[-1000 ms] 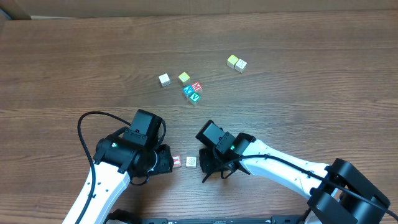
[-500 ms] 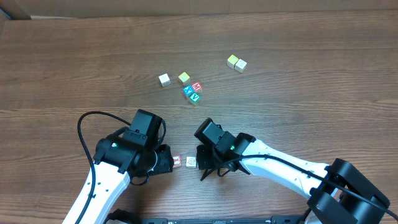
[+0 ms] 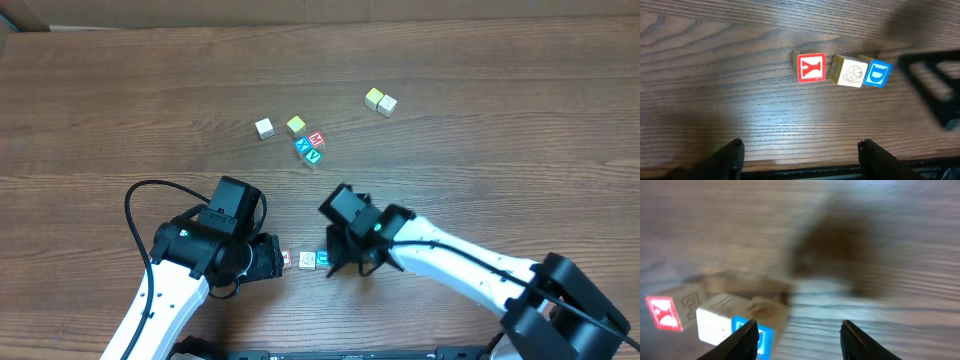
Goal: Flip 3 blocks
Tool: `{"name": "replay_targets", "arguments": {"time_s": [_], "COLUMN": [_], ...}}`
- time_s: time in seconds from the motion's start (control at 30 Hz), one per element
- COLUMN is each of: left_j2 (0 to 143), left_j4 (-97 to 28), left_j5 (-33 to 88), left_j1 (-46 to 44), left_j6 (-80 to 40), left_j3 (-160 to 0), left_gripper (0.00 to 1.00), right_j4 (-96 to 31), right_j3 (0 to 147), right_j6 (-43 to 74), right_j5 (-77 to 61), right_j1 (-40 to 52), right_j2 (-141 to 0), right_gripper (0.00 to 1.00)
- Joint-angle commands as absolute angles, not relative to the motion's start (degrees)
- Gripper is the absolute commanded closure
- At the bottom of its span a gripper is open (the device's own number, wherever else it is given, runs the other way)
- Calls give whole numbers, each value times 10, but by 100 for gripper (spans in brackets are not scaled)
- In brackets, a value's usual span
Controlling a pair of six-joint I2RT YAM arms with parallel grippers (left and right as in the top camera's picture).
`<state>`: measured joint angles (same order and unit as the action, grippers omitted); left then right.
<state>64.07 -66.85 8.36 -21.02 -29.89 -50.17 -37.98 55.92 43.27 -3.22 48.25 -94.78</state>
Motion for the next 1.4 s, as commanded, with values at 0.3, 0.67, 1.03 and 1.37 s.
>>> {"name": "replay_targets", "arguments": {"time_s": [0.3,0.67,1.03,1.37], "left_j2": [638,733,824,884], "left_j4": [-670,-562,-491,-444], "left_j5": [79,92,70,93], "left_j1": [-214,-214,-161,-143], "left_j6": [-298,-354,-369,-306], "left_j3": [-495,-423,-423,-423], "left_gripper": [96,96,96,96], "right_j4": [-553,-583,-496,-461], "right_j3": [666,591,489,471], "right_j6": [415,407,402,371], "right_j5": [6,-1,-33,-48], "right_j1": [386,416,434,438], "right_j2": [-832,-833,-833,-833], "right_gripper": [96,96,96,96]}}
